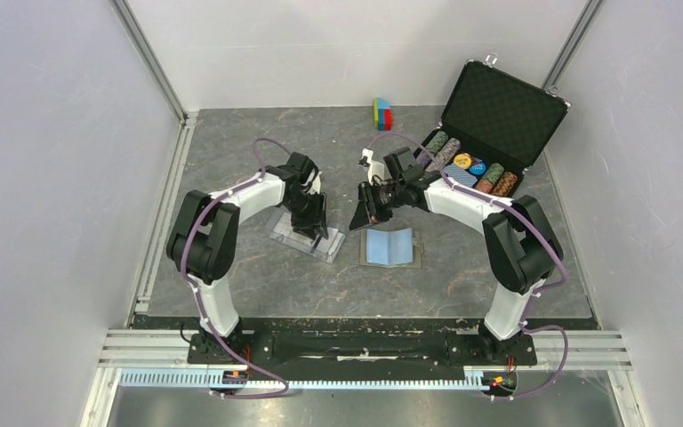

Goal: Put the credit cards into the card holder
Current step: Pick up the credit card from the storage box.

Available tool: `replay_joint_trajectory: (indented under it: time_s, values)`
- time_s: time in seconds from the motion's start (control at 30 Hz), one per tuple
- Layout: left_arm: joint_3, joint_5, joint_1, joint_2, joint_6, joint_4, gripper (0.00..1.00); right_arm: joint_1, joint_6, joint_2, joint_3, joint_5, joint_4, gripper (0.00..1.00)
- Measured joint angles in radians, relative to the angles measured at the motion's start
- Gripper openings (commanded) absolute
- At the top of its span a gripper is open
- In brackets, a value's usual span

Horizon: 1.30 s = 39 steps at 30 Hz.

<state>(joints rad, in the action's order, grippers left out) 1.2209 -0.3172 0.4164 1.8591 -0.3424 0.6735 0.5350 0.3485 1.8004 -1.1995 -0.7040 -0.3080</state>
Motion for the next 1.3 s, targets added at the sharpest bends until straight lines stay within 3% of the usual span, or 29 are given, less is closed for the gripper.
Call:
replay_joint_trajectory:
  time_s: [0.1,0.27,0.43,0.67,0.83,1.03,1.2,1.3]
  values:
    - [0.000,-0.005,0.022,0.000,-0.003,-0.007,0.36,0.000,0.000,0.000,0.002,0.000,0.001,0.25]
    - [0.000,0.003,0.057,-0.005,-0.003,-0.014,0.35,0.000,0.000,0.000,0.011,0.000,0.004,0.25]
    - [-0.001,0.043,0.067,-0.047,-0.003,-0.014,0.54,0.000,0.000,0.000,0.025,0.000,0.004,0.25]
    - [-0.001,0.080,0.067,-0.064,-0.003,-0.011,0.56,0.000,-0.001,0.000,0.035,0.000,0.007,0.25]
    - [-0.001,0.055,0.067,-0.017,-0.003,-0.017,0.47,0.000,-0.001,0.000,0.037,0.000,0.007,0.25]
    - [0.001,0.027,0.068,0.012,-0.002,-0.015,0.19,0.000,-0.003,0.000,0.037,0.000,0.007,0.25]
    - [0.012,0.034,0.068,0.011,-0.002,0.007,0.03,0.000,-0.005,0.000,0.037,0.001,0.007,0.26]
    - [0.018,0.046,0.071,0.007,-0.002,0.019,0.02,0.000,-0.005,0.000,0.037,0.001,0.007,0.26]
